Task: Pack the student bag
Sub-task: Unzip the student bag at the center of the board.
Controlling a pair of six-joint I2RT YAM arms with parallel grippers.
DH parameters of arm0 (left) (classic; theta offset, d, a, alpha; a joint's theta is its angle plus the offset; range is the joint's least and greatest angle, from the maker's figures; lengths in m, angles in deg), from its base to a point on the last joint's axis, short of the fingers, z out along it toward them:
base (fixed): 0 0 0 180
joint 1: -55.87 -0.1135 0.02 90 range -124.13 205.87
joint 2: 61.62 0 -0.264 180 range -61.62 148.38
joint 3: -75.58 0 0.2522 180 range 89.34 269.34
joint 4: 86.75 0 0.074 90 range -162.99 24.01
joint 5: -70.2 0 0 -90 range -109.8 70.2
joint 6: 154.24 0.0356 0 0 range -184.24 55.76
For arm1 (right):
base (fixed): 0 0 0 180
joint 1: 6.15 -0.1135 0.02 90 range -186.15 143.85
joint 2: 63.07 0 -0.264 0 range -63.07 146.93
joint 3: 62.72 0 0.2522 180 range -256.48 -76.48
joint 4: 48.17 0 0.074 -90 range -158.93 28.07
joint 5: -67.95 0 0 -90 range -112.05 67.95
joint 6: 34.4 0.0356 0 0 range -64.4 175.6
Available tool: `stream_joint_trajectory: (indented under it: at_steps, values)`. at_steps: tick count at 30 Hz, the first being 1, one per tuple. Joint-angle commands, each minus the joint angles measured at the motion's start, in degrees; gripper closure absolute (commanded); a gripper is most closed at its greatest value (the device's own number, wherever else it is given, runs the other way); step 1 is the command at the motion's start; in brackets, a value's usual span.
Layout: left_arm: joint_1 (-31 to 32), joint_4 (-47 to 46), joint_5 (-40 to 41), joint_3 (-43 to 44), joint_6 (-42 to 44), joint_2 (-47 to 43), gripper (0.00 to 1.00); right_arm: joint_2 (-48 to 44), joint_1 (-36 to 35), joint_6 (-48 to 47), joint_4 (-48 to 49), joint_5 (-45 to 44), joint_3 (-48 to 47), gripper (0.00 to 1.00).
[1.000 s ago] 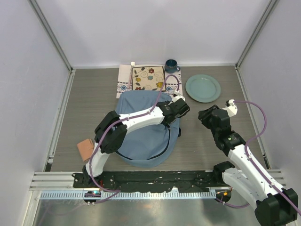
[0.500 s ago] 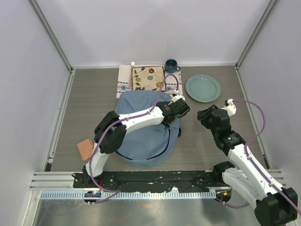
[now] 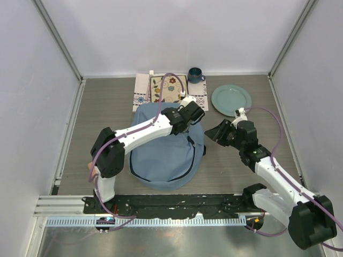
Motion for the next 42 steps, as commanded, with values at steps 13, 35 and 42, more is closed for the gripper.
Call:
stream_joint_trajectory:
  at_steps: [13, 35, 42]
  values:
    - [-1.90, -1.45, -0.46, -5.42, -5.87, -5.84, 1.00, 18.45, -11.82, -6.74, 9.59, 12.54, -10.22, 0.56]
    - [-2.87, -3.56, -3.54, -6.92, -6.39, -6.90, 1.00, 25.57, -12.43, -6.83, 14.25, 12.71, -9.96, 0.71]
    - [-3.57, -3.39, -3.27, -7.70, -6.31, -7.52, 1.00, 24.88, -12.43, -6.56, 12.14, 7.54, -9.17, 0.99]
